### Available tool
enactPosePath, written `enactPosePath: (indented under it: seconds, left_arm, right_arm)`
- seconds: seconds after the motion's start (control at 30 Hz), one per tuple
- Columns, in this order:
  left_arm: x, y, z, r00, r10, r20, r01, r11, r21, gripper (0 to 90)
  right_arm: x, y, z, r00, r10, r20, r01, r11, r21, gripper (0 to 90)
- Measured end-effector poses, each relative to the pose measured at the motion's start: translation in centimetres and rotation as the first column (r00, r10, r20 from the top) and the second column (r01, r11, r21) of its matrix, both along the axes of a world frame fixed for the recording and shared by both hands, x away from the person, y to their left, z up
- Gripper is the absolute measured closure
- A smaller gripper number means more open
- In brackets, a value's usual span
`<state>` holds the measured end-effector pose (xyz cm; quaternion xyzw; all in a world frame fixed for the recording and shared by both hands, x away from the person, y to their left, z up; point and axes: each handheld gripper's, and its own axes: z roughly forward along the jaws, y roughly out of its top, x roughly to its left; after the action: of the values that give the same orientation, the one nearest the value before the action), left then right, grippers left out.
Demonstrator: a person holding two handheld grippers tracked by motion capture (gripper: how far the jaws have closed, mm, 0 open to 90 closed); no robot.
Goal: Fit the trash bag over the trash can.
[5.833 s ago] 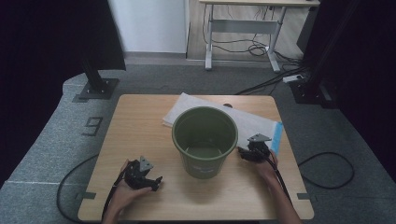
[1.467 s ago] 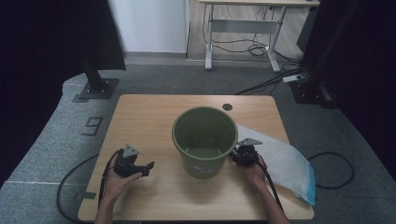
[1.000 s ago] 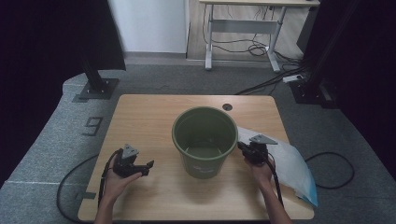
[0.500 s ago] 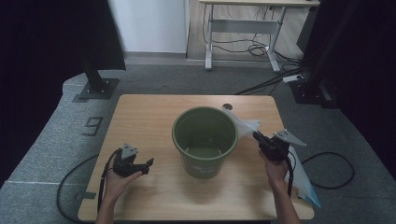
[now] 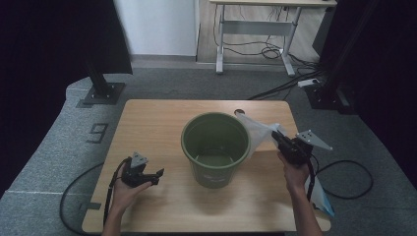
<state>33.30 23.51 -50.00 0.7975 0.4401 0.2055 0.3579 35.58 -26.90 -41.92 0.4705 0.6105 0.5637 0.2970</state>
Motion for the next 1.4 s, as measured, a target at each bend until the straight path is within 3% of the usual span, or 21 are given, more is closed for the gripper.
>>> enactPosePath:
  seconds: [0.3, 0.4, 1.07, 1.4]
  left_arm:
    - [0.0, 0.1, 0.1, 1.0, -0.004, -0.002, 0.004, 1.0, -0.009, 16.7]
    - [0.0, 0.2, 0.0, 1.0, -0.001, -0.003, 0.001, 0.9999, -0.011, 16.7]
    - [0.0, 0.1, -0.1, 0.9999, -0.007, -0.012, 0.007, 0.9999, -0.015, 16.6]
    - [0.0, 0.0, -0.1, 0.9999, -0.01, -0.014, 0.01, 0.9999, -0.013, 16.6]
  right_arm:
    - [-0.8, 0.0, 4.0, 0.997, -0.022, 0.074, 0.021, 1.0, 0.021, 88.6]
    - [-0.8, -0.1, 6.0, 0.9936, -0.034, 0.107, 0.032, 0.999, 0.024, 88.6]
    - [-2.0, 0.2, 9.9, 0.9788, -0.037, 0.201, 0.032, 0.999, 0.031, 88.6]
    - [-3.7, 1.6, 12.8, 0.9566, -0.012, 0.291, 0.002, 0.999, 0.035, 88.6]
